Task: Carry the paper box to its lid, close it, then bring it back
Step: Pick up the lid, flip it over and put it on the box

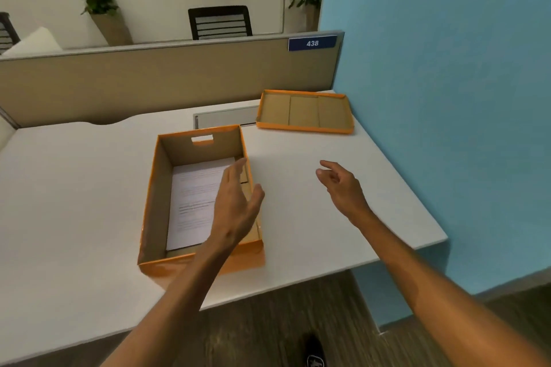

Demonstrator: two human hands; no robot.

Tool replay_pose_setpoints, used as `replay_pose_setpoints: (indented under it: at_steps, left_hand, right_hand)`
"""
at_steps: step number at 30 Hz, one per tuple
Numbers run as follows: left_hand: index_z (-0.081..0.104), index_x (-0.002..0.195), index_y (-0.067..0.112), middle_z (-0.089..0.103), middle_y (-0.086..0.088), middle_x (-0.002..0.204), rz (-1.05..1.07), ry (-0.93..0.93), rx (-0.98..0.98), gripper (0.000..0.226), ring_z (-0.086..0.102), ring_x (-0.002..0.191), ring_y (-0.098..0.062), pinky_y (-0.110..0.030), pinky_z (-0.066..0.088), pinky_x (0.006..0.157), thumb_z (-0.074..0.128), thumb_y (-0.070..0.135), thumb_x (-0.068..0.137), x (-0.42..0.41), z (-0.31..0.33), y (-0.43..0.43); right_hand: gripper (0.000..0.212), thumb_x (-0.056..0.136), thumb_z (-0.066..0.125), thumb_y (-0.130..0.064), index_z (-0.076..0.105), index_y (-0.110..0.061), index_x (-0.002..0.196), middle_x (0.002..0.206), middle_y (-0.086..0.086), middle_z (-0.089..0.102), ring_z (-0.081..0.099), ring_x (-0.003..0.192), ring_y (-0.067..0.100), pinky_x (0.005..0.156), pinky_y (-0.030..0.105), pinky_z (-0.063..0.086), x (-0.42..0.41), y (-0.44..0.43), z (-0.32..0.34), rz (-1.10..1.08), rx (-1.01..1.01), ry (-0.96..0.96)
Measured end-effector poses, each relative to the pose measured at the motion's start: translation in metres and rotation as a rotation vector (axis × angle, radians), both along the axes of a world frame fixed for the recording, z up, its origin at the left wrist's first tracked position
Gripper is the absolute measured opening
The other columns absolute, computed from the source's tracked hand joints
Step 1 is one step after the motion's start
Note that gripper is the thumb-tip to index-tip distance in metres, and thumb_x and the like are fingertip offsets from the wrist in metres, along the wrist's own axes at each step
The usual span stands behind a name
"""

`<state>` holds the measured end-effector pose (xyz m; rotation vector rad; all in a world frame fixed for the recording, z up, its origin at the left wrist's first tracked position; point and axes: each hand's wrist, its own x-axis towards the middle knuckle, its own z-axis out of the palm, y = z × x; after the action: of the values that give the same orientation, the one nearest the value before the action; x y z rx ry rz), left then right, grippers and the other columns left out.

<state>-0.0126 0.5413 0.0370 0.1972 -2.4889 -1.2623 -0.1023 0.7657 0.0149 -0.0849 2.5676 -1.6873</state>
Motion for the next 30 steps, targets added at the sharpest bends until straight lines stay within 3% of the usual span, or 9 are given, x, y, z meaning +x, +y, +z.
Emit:
replay_pose_setpoints:
  at_steps: [5,10,20,25,30]
  left_hand:
    - [0.037,0.147,0.014,0.044,-0.011,0.149,-0.011,-0.044,0.038,0.062,0.048,0.131,-0.025,-0.048,0.046,0.106,0.064,0.022,0.092,-0.054,0.008,0.05]
    - [0.036,0.147,0.011,0.041,-0.012,0.152,0.008,-0.086,0.068,0.064,0.048,0.132,-0.027,-0.048,0.046,0.105,0.065,0.022,0.092,-0.098,0.013,0.083]
    - [0.033,0.147,0.008,0.039,-0.014,0.152,0.034,-0.21,0.087,0.066,0.047,0.133,-0.03,-0.042,0.045,0.102,0.064,0.023,0.091,-0.207,-0.006,0.08]
    - [0.032,0.146,0.01,0.042,-0.016,0.148,0.069,-0.298,0.132,0.072,0.047,0.131,-0.033,-0.047,0.046,0.102,0.071,0.024,0.086,-0.28,-0.031,0.057]
    - [0.033,0.145,0.012,0.043,-0.015,0.145,0.133,-0.373,0.203,0.076,0.046,0.131,-0.034,-0.052,0.045,0.104,0.074,0.025,0.083,-0.357,-0.065,0.023]
  right_hand:
    - [0.042,0.097,0.057,-0.036,0.058,-0.017,0.134,0.117,0.007,0.066,0.062,0.109,0.021,0.096,0.037,0.051,-0.049,0.045,0.01,0.026,0.036,0.012]
    - [0.041,0.096,0.057,-0.037,0.059,-0.016,0.132,0.109,0.001,0.065,0.061,0.102,0.017,0.084,0.026,0.047,-0.093,0.078,0.013,0.029,0.084,0.047]
    - [0.038,0.094,0.06,-0.037,0.061,-0.018,0.127,0.109,-0.001,0.063,0.059,0.097,0.014,0.077,0.023,0.043,-0.192,0.089,-0.004,0.004,0.112,0.02]
    - [0.038,0.093,0.063,-0.031,0.06,-0.014,0.127,0.12,0.005,0.063,0.058,0.098,0.013,0.079,0.024,0.042,-0.251,0.084,-0.03,-0.024,0.173,-0.019]
    - [0.052,0.093,0.063,-0.029,0.049,-0.009,0.139,0.135,0.014,0.055,0.054,0.121,0.026,0.095,0.033,0.044,-0.317,0.08,-0.067,-0.098,0.245,-0.11]
